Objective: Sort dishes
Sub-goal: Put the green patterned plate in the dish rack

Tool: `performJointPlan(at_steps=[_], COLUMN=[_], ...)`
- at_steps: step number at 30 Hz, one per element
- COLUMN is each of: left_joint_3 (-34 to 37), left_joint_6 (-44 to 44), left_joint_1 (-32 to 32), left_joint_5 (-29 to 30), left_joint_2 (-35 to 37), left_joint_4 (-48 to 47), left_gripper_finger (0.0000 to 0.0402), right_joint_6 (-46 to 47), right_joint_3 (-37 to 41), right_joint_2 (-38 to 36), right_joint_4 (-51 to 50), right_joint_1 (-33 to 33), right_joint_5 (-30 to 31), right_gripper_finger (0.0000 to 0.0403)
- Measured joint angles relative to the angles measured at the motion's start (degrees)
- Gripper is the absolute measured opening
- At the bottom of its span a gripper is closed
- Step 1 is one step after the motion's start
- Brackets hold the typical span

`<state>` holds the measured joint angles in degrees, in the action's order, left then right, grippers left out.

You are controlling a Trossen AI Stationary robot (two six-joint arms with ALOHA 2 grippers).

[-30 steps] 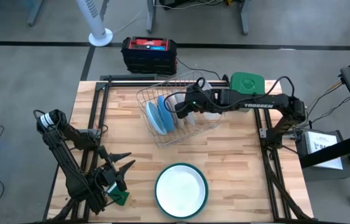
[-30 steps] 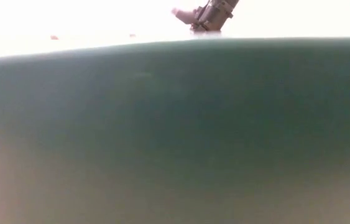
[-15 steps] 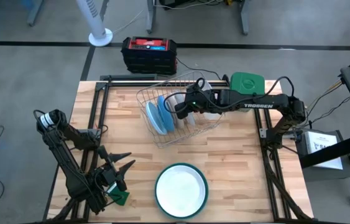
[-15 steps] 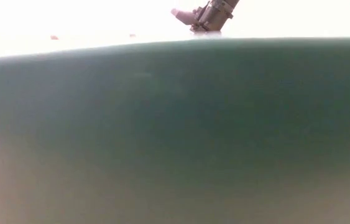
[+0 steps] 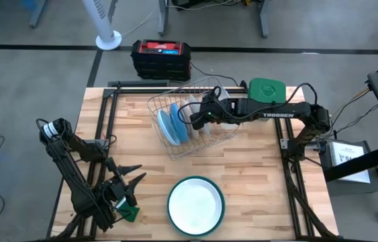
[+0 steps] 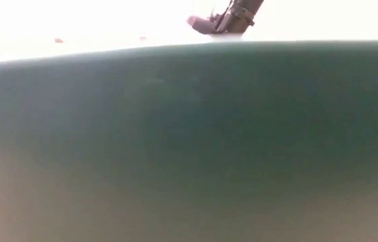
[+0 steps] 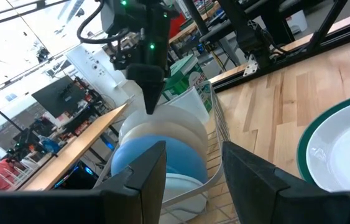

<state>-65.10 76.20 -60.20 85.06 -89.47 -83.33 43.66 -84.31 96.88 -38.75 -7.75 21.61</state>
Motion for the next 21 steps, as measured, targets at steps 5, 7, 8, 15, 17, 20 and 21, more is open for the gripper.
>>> performJointPlan(at_steps=[5,7,8,15,17,20,21], left_joint_3=[0.0,0.0,0.0,0.0,0.0,0.0,0.0], left_joint_6=[0.0,0.0,0.0,0.4,0.4,0.4,0.4], left_joint_1=[0.0,0.0,0.0,0.0,0.0,0.0,0.0], left_joint_5=[0.0,0.0,0.0,-0.1,-0.1,-0.1,-0.1], left_joint_2=[0.0,0.0,0.0,0.0,0.0,0.0,0.0], left_joint_4=[0.0,0.0,0.0,0.0,-0.1,-0.1,-0.1], left_gripper_finger=[0.0146,0.0146,0.0146,0.0146,0.0146,0.0146,0.0146], right_joint_6=[0.0,0.0,0.0,-0.3,-0.3,-0.3,-0.3], right_joint_3=[0.0,0.0,0.0,0.0,0.0,0.0,0.0], right_joint_2=[0.0,0.0,0.0,0.0,-0.1,-0.1,-0.1], right_joint_4=[0.0,0.0,0.0,0.0,-0.1,-0.3,-0.4], right_joint_1=[0.0,0.0,0.0,0.0,0.0,0.0,0.0], right_joint_5=[-0.1,-0.1,-0.2,-0.5,-0.5,-0.5,-0.5], right_gripper_finger=[0.0056,0.0064,0.0067,0.0090,0.0096,0.0106,0.0110])
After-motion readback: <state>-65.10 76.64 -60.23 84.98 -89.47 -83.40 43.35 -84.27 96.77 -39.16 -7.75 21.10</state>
